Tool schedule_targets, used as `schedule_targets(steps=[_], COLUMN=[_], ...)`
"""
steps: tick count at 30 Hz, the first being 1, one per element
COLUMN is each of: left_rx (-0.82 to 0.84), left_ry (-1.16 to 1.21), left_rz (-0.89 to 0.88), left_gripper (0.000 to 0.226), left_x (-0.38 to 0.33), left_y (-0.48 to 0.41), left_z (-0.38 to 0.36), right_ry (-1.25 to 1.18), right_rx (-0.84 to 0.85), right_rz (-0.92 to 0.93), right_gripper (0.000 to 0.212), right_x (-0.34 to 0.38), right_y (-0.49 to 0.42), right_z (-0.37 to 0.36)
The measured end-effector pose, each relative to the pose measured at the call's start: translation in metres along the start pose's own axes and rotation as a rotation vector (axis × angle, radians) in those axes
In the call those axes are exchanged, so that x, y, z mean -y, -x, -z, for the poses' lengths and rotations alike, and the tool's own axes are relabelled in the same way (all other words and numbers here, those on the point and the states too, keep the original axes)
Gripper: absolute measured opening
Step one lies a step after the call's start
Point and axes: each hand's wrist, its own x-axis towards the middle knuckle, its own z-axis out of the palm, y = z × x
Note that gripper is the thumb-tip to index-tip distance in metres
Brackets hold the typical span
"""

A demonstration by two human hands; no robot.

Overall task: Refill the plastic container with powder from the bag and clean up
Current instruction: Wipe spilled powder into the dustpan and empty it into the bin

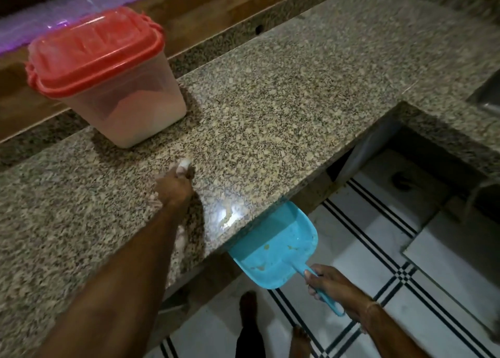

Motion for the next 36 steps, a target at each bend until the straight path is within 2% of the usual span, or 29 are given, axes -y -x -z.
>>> schedule_targets(steps=[2, 4, 6, 8, 10, 12, 14, 16, 19, 20, 21, 22, 23, 24, 26, 27, 29, 31, 33, 34, 36], left_rx=[0.068, 0.183, 0.274, 0.156, 0.053, 0.042, 0.048, 0.114, 0.347, 0.392, 0.398, 0.344, 0.264, 0.167, 0.085, 0.095, 0.161, 0.299, 0.513, 0.594, 0.657], left_ry=[-0.027, 0.057, 0.142, 0.151, 0.058, -0.083, -0.142, -0.128, 0.002, 0.097, 0.181, 0.246, 0.238, 0.185, 0.075, 0.063, 0.063, 0.004, 0.08, 0.098, 0.065], left_rz=[-0.21, -0.466, -0.603, -0.523, -0.316, -0.122, -0.122, -0.357, -0.822, -0.918, -0.939, -0.929, -0.837, -0.707, -0.268, -0.183, -0.313, -0.66, -0.927, -1.02, -1.162], left_gripper=[0.035, 0.034, 0.039, 0.052, 0.055, 0.054, 0.057, 0.056, 0.039, 0.036, 0.035, 0.035, 0.036, 0.04, 0.061, 0.07, 0.066, 0.046, 0.034, 0.032, 0.033], left_x=[-0.02, -0.035, -0.038, -0.037, -0.034, -0.041, -0.055, -0.065, -0.077, -0.084, -0.086, -0.089, -0.091, -0.088, -0.083, -0.087, -0.108, -0.132, -0.144, -0.141, -0.128], left_y=[0.024, 0.039, 0.023, -0.024, -0.069, -0.088, -0.086, -0.067, -0.018, -0.013, -0.023, -0.039, -0.067, -0.102, -0.17, -0.185, -0.168, -0.111, -0.042, -0.011, 0.027], left_z=[-0.025, -0.043, -0.045, -0.042, -0.034, -0.03, -0.032, -0.047, -0.069, -0.071, -0.071, -0.073, -0.076, -0.087, -0.099, -0.106, -0.12, -0.128, -0.124, -0.121, -0.116], right_ry=[0.016, 0.036, 0.092, 0.116, 0.119, 0.094, 0.083, 0.084, 0.086, 0.088, 0.084, 0.075, 0.064, 0.061, 0.058, 0.048, 0.027, 0.021, 0.01, 0.012, 0.022], right_rx=[0.001, -0.008, -0.026, -0.052, -0.065, -0.088, -0.123, -0.138, -0.162, -0.171, -0.177, -0.181, -0.183, -0.185, -0.188, -0.192, -0.192, -0.19, -0.185, -0.183, -0.196], right_rz=[-0.002, -0.026, -0.034, -0.048, -0.066, -0.085, -0.084, -0.083, -0.092, -0.089, -0.086, -0.084, -0.081, -0.08, -0.083, -0.082, -0.085, -0.099, -0.114, -0.117, -0.111], right_gripper=[0.026, 0.031, 0.028, 0.025, 0.025, 0.026, 0.025, 0.026, 0.029, 0.03, 0.03, 0.029, 0.028, 0.028, 0.028, 0.029, 0.03, 0.033, 0.033, 0.03, 0.025], right_x=[0.0, 0.002, 0.007, 0.013, 0.013, 0.01, 0.009, 0.011, 0.014, 0.016, 0.018, 0.019, 0.02, 0.02, 0.017, 0.015, 0.01, 0.005, 0.002, 0.003, 0.005], right_y=[-0.007, -0.012, -0.012, -0.012, -0.012, -0.01, -0.01, -0.012, -0.014, -0.014, -0.013, -0.013, -0.013, -0.014, -0.015, -0.015, -0.013, -0.011, -0.009, -0.005, -0.001], right_z=[0.003, 0.005, 0.005, 0.007, 0.01, 0.011, 0.011, 0.008, 0.004, 0.003, 0.002, 0.002, 0.002, 0.002, 0.002, 0.001, -0.001, -0.002, -0.002, -0.002, -0.001])
